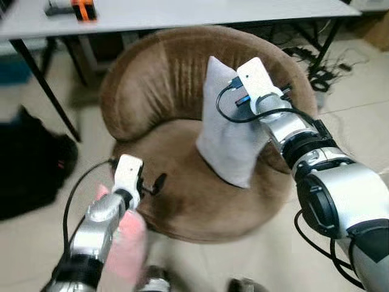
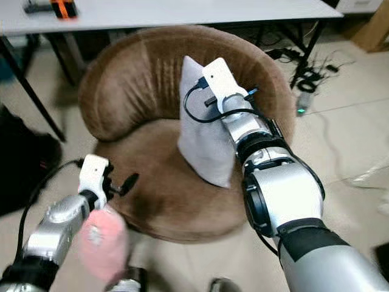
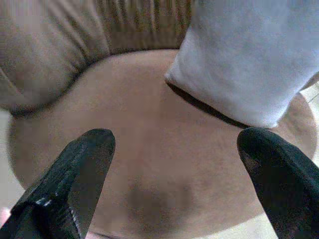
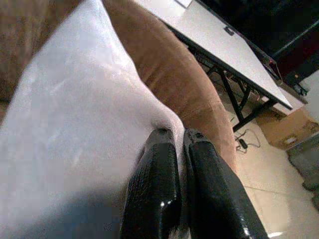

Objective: Move the pillow to the sofa from floor

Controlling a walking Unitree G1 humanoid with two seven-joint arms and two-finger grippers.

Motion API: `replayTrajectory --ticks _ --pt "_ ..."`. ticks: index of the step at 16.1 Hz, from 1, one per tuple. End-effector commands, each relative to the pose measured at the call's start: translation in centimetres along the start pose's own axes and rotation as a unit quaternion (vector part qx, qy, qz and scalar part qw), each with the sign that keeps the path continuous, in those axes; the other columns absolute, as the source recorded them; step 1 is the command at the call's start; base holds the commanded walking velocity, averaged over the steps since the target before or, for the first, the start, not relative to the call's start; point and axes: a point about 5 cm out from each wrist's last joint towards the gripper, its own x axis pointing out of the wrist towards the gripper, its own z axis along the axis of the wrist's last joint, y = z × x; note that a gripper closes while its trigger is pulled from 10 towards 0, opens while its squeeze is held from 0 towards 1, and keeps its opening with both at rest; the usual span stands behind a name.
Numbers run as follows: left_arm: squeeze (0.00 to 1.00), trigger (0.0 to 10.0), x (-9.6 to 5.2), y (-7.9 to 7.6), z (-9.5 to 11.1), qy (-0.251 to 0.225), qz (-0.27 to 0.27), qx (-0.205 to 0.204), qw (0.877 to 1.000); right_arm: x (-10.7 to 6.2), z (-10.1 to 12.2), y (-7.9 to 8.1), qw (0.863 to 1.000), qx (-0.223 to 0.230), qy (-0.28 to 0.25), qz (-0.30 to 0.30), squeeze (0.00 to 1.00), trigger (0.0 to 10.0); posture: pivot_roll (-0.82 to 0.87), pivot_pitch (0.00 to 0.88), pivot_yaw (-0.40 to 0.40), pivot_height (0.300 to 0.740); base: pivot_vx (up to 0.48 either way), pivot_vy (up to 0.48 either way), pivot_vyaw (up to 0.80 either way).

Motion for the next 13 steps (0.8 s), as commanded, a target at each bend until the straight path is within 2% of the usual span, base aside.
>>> replayTrajectory --ticks 1,4,7,13 --pt "0.00 10.0 0.1 0.5 1.1 0.008 -0.017 0.023 1.000 0.0 0.5 -0.4 1.000 0.014 -0.011 -0.015 0.00 10.0 0.09 0.009 0.098 0.740 0.000 0.000 0.00" --pt "0.00 10.0 -0.4 1.5 1.9 0.009 -0.021 0.043 0.999 -0.1 0.1 0.8 1.000 0.022 -0.009 -0.007 0.00 10.0 0.11 0.009 0.127 0.740 0.000 0.000 0.00" --pt "0.00 10.0 -0.5 1.8 2.6 -0.001 -0.014 0.038 0.999 -0.2 0.3 1.4 1.000 0.022 -0.009 0.001 0.00 10.0 0.13 0.023 0.099 0.740 0.000 0.000 0.00" --pt "0.00 10.0 -0.7 0.9 2.0 0.001 -0.016 0.029 0.999 -0.1 0.2 1.3 1.000 0.020 -0.005 0.002 0.00 10.0 0.14 0.039 0.067 0.740 0.000 0.000 0.00"
